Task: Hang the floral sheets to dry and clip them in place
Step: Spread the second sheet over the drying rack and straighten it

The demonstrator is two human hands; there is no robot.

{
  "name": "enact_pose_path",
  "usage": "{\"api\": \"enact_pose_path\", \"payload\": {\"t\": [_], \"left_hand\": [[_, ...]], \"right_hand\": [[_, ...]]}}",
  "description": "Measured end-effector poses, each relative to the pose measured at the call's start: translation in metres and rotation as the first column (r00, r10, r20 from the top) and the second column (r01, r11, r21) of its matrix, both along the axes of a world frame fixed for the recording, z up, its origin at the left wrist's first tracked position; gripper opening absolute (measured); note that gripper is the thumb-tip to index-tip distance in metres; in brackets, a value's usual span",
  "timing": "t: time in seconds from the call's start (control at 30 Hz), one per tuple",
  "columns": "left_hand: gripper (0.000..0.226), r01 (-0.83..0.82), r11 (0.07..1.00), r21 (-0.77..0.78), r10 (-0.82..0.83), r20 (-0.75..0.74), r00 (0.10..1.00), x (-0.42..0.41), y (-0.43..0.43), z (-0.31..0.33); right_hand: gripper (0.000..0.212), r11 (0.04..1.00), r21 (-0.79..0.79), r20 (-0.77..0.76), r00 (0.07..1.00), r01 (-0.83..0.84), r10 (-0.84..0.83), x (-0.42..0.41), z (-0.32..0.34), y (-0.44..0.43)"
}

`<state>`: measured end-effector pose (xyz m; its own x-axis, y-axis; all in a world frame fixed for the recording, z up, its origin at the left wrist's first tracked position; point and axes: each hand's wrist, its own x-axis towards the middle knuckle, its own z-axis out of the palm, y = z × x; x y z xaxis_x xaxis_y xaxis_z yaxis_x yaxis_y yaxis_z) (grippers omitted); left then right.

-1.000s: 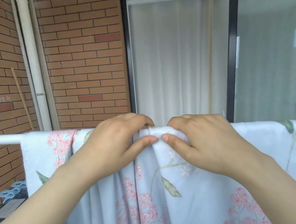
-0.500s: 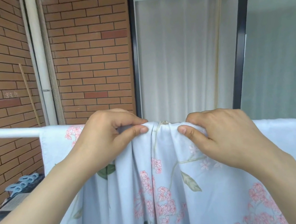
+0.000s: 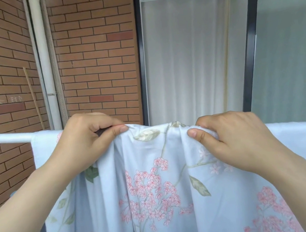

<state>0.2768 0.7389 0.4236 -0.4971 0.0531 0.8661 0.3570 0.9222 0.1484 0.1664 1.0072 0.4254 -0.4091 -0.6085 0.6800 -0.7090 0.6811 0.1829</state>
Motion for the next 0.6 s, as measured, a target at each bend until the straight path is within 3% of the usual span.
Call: {"api": "enact_pose_path", "payload": {"t": [0.27,0.43,0.6], "left_hand": [[0.023,-0.093,0.982,-0.166,0.097,0.011,0.995,0.002,0.019,0.006],[0.042,-0.129,0.924,-0.359,0.161,0.061,0.985,-0.009,0.048,-0.006],[0.041,-0.268,0.830,-0.489,0.273,-0.062,0.960,-0.019,0.029,-0.009]], "right_hand": [[0.057,1.000,0.012,-0.019,1.000,0.013,-0.013,-0.001,0.000,0.001],[0.055,1.000,0.019,-0.016,1.000,0.014,-0.014,0.000,0.000,0.006],[0.056,0.999,0.035,-0.014,1.000,0.000,0.000,0.000,0.000,0.005]]}}
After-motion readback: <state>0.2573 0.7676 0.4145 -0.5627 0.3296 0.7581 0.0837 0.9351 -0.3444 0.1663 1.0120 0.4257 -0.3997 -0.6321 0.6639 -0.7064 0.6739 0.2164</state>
